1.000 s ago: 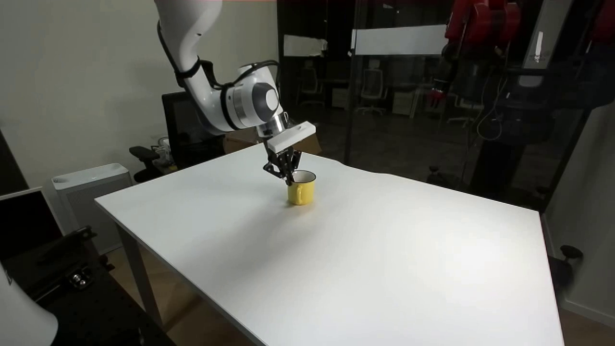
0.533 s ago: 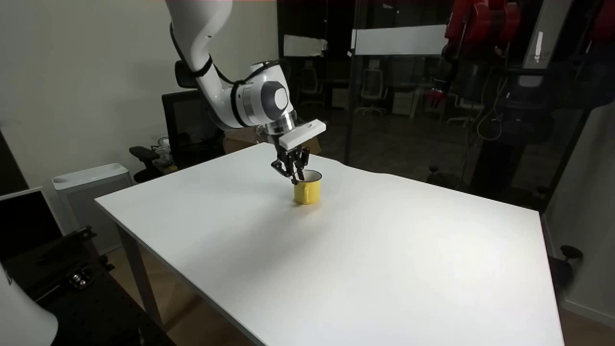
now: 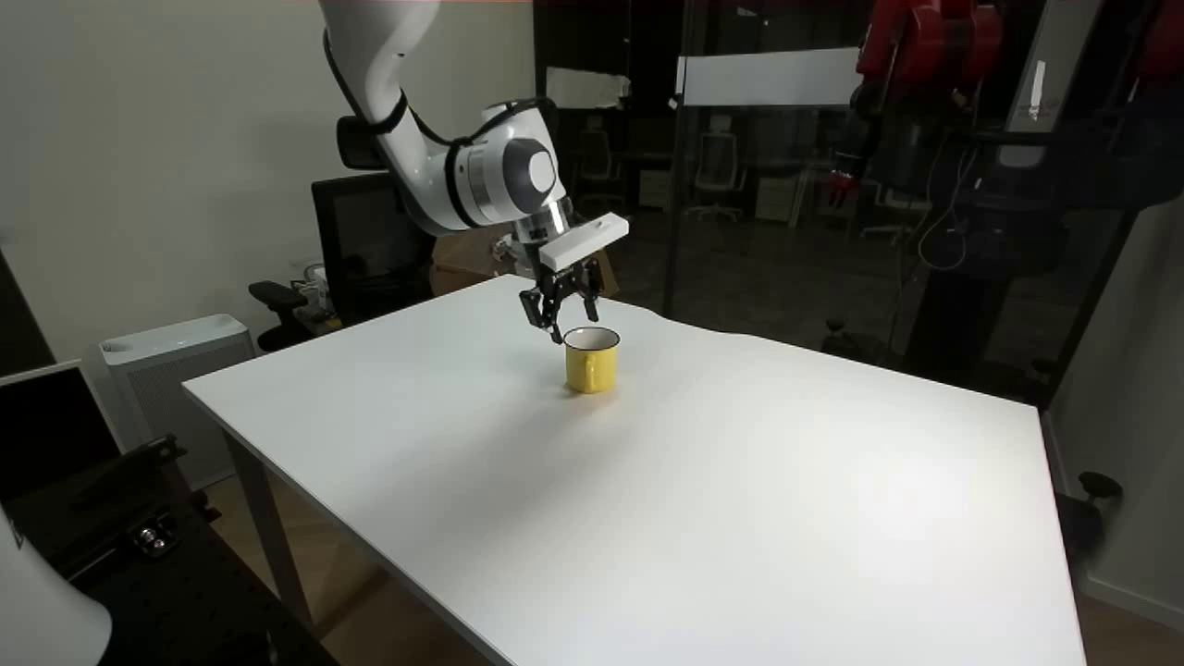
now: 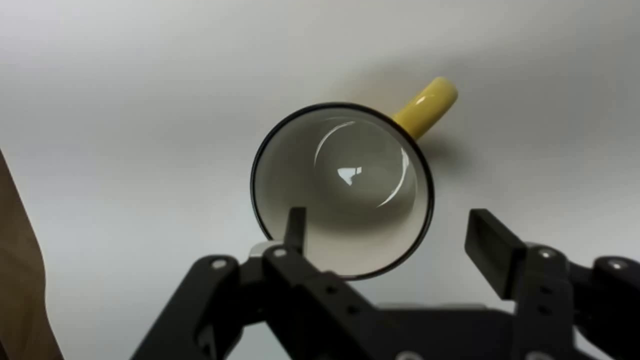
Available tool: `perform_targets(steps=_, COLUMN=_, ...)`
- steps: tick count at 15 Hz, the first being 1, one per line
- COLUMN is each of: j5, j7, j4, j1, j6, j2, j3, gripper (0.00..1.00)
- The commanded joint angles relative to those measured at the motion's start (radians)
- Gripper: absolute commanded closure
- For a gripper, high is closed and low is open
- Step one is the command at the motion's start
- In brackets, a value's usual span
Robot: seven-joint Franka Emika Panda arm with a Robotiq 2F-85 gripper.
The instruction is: Move the cup slightly up the table
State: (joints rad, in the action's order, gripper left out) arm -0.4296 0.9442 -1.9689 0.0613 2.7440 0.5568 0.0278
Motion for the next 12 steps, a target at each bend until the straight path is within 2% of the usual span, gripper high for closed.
perform_targets(steps=1, j5=0.039, j7=-0.031, j4=-0.044, j1=-0.028, j6=-0.088, j2=-0.115, j3=0.019, gripper=0.00)
perform_targets(steps=3, j5=0.093, j7=-0.028, j4=-0.076, j1=-0.034, j6=-0.161, j2=-0.181, j3=0.053, gripper=0.00)
perform_targets(steps=4, j5=0.063, j7=0.001, j4=-0.019, j1=-0.027, j6=-0.104, j2=-0.095, j3=0.030, gripper=0.00)
perform_targets(steps=6, j5=0.087, j7=0.000, j4=-0.040, j1=-0.039, j6=-0.154, j2=-0.147, j3=0.048, gripper=0.00)
perform_targets(steps=12, j5=0.096, j7=-0.001, j4=-0.067, j1=-0.037, j6=-0.160, j2=-0.168, j3=0.050, gripper=0.00)
